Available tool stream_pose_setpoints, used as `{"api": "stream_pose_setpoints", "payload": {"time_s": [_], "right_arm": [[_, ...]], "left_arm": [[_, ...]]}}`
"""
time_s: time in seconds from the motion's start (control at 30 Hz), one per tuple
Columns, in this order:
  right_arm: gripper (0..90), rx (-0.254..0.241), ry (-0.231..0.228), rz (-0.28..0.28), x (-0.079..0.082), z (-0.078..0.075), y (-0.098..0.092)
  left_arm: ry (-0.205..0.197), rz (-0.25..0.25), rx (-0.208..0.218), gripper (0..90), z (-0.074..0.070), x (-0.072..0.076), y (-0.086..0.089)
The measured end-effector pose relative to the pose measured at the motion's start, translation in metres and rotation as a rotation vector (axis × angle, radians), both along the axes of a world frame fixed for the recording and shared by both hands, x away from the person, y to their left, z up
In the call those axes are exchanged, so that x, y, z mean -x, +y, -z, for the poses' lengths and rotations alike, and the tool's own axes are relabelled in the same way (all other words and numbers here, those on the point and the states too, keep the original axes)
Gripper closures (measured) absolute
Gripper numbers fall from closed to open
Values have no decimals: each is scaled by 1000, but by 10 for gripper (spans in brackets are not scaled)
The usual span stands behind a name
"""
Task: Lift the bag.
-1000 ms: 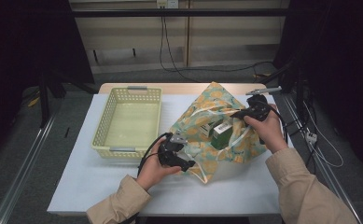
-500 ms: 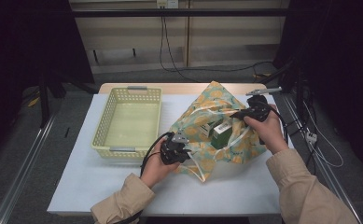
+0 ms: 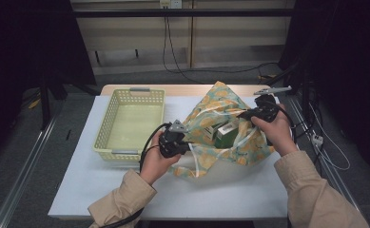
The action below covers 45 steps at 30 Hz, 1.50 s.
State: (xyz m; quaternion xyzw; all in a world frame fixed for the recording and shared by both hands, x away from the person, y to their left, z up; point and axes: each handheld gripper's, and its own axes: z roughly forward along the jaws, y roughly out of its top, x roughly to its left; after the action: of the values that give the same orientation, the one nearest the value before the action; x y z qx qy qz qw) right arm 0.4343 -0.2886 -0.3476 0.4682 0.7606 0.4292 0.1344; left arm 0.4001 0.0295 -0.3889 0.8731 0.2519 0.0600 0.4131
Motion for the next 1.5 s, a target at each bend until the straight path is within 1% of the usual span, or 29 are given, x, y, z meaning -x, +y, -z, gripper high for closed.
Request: {"api": "stream_pose_setpoints", "payload": {"time_s": [0.13,0.23,0.33,0.4,0.53,0.67,0.77,0.97,1.03,1.1,1.17,1.3,1.4,1.43,1.47,1.5], "right_arm": [[899,2,-15,6,1,-9,-3],[899,3,-25,6,1,-15,-3],[899,4,-31,7,1,-20,-2],[899,5,-36,6,1,-23,-2],[900,2,-45,4,-1,-28,-2],[900,1,-50,3,-3,-34,-1],[900,3,-56,5,-4,-39,-1],[900,1,-69,5,-6,-51,-1],[900,-4,-69,3,-7,-56,-2],[900,-3,-76,7,-8,-61,-3],[900,-7,-82,9,-9,-66,-4],[900,-10,-93,5,-10,-75,-4],[900,-16,-107,4,-12,-83,-2],[900,-10,-115,3,-13,-86,-1],[900,-9,-118,1,-14,-88,0],[900,-9,-122,-7,-14,-92,1]], "left_arm": [[-28,-1,-2,900,-16,-2,-2],[-31,-11,12,900,-26,-5,-3],[-47,-14,4,900,-36,-7,-4],[-56,-15,11,900,-45,-9,-4],[-86,-22,10,900,-62,-15,-5],[-94,-31,21,900,-74,-20,-6],[-106,-27,22,900,-81,-24,-8],[-107,-24,23,900,-92,-32,-15],[-108,-22,19,900,-97,-34,-16],[-109,-20,28,900,-103,-37,-18],[-110,-23,25,900,-109,-40,-18],[-103,-38,56,900,-120,-48,-19],[-115,-46,66,900,-133,-54,-21],[-118,-46,67,900,-136,-56,-21],[-126,-52,70,900,-144,-58,-21],[-130,-55,86,900,-149,-60,-22]]}}
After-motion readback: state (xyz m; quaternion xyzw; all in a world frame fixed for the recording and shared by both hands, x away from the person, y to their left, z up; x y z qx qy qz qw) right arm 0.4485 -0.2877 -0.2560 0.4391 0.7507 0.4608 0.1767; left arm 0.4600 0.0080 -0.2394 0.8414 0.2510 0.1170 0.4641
